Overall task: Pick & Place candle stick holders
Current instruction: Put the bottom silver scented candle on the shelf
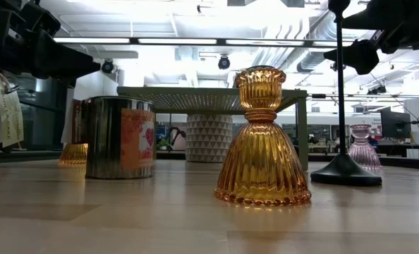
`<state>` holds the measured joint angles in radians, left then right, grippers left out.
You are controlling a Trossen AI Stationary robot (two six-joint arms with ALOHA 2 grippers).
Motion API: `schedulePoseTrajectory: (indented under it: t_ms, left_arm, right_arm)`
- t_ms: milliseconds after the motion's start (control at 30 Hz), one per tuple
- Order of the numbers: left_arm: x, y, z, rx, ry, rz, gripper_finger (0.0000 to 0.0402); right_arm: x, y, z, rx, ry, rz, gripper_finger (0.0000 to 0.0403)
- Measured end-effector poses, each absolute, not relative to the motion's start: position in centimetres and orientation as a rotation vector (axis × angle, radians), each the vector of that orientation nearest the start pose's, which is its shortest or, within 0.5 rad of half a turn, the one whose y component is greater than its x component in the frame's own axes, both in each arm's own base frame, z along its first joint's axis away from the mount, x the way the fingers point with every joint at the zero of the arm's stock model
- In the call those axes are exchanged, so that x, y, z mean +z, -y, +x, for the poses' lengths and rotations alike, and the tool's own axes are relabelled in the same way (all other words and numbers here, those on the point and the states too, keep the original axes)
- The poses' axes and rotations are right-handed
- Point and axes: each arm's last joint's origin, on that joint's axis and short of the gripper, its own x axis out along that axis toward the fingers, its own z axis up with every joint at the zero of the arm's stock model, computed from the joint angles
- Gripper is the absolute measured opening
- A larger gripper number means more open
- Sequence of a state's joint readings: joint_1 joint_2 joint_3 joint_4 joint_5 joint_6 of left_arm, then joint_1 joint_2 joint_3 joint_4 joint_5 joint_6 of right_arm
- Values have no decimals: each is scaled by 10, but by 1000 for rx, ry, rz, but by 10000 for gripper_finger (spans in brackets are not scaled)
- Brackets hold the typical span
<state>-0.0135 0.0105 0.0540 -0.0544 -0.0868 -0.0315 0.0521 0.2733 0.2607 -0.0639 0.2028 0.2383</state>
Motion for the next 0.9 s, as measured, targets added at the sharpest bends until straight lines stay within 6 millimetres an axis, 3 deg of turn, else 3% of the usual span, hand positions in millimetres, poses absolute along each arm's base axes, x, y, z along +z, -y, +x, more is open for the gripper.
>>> schedulePoseTrajectory:
  t_ms: [433,900]
  left_arm:
    - [177,-1,95,69,7,-37,138]
    - [194,2,93,-50,178,-247,138]
  right_arm:
    - [224,0,108,-159,-58,228,400]
    - [224,0,108,-159,-58,228,400]
